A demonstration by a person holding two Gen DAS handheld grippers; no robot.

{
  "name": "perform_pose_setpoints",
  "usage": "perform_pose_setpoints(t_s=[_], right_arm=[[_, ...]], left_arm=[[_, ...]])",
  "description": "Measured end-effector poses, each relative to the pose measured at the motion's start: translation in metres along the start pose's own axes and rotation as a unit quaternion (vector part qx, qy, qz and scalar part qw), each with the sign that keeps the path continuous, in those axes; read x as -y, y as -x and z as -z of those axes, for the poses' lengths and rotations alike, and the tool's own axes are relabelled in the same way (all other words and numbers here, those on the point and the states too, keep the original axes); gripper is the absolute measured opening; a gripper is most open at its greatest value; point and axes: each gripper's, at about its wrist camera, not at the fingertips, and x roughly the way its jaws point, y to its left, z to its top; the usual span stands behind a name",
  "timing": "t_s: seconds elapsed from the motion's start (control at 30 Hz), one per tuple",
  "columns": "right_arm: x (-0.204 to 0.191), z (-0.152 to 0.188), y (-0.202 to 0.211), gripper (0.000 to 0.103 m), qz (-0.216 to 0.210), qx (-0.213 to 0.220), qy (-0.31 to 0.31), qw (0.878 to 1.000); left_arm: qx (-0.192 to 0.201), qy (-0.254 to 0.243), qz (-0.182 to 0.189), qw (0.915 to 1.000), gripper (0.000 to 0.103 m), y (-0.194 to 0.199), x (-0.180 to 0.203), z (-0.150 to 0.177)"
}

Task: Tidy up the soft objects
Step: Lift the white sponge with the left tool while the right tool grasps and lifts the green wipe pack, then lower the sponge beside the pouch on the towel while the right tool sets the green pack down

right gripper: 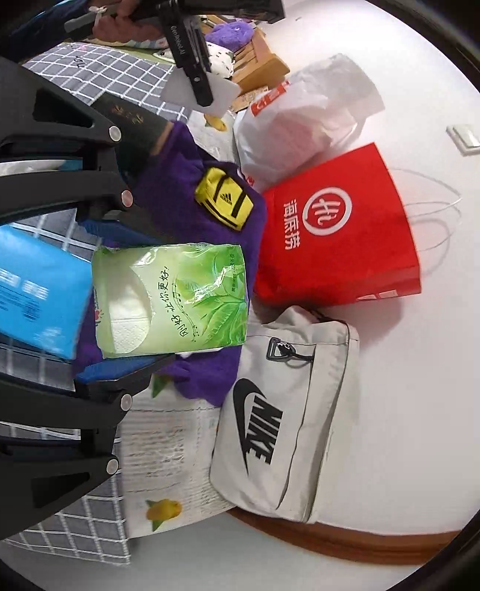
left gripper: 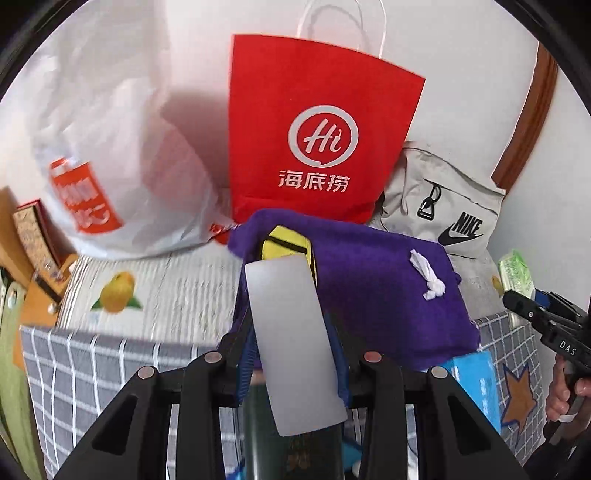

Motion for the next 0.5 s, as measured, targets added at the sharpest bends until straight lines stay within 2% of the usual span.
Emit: perform_pose_setpoints(t_s=[0.23, 0.37, 0.5], right_arm=[[0.008, -0.013, -0.045, 0.053, 0.013, -0.041, 0.023, 0.999], [0.012, -0.007, -0.072, 0.053, 0.019, -0.071, 0.027, 0.997], [0.016, -0.002, -0.093, 0.053, 0.023, -0.093, 0.03, 0.995]], left_arm=[[-0.029, -0.004, 0.001, 0.9996, 0.034, -0.054, 0.004, -0.02], [-0.044, -0.001, 0.022, 0.9988, 0.034, -0.074, 0.006, -0.015], [-0.06, 0.0, 0.017, 0.998, 0.034, -0.088, 0.005, -0.009]])
